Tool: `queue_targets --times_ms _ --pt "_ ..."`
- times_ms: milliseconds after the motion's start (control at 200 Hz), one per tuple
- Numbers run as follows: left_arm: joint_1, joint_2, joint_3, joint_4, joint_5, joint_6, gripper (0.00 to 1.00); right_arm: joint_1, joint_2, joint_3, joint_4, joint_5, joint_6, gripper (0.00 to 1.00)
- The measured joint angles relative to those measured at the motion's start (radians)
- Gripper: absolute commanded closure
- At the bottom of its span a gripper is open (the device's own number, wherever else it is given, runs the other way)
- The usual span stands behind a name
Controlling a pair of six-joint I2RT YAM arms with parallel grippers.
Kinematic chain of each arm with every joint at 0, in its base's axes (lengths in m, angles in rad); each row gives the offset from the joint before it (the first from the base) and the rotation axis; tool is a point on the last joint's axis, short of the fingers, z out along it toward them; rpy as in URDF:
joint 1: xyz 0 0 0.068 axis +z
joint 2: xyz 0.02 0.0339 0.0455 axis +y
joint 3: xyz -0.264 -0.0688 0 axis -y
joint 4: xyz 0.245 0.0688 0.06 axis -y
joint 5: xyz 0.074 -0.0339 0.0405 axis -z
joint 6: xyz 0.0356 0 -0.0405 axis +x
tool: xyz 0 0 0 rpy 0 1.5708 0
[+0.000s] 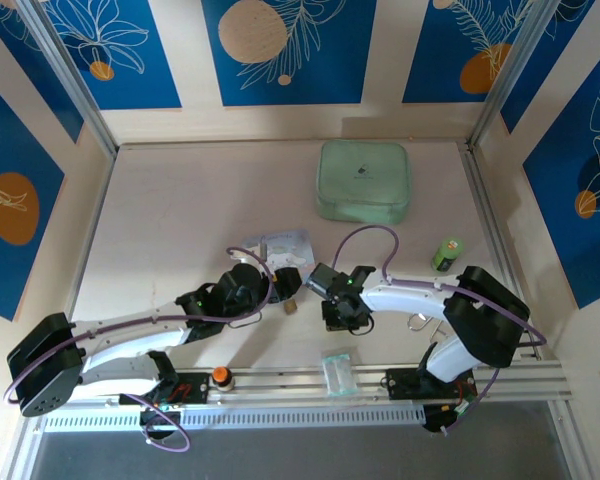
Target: Unlock a padlock with a key
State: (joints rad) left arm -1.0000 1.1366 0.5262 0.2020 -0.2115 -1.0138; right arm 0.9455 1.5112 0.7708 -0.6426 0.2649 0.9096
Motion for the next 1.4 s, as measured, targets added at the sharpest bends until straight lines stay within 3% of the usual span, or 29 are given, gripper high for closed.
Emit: queue_targets --times_ms 270,455,830,961,1031,1226,1401 --pt "0.000 0.000 0.000 0.000 0.000 -0.002 0.26 -0.014 0.009 0.009 -0.010 -0.013 -0.001 0.76" --pt "0.000 0.000 0.000 0.000 -0.004 -0.002 0.26 -0.024 0.011 0.013 -0.024 -0.019 -0.006 0.91" --pt "0.000 0.004 0.000 0.000 -0.008 -0.002 0.26 -0.065 -0.051 -0.047 0.036 -0.062 -0.069 1.00" --pt "0.000 0.024 0.000 0.002 -0.007 -0.006 0.41 -0.097 -0.110 -0.107 0.098 -0.106 -0.134 1.00" --pt "0.000 0.028 -0.001 0.016 -0.008 -0.025 0.42 -0.111 -0.136 -0.133 0.132 -0.121 -0.175 1.00" --pt "-0.005 0.027 -0.002 0.048 -0.026 -0.114 0.32 -0.180 -0.198 -0.145 0.228 -0.135 -0.275 1.00" --pt "-0.018 0.023 -0.016 0.121 -0.030 -0.246 0.26 -0.219 -0.288 -0.127 0.210 -0.184 -0.343 1.00"
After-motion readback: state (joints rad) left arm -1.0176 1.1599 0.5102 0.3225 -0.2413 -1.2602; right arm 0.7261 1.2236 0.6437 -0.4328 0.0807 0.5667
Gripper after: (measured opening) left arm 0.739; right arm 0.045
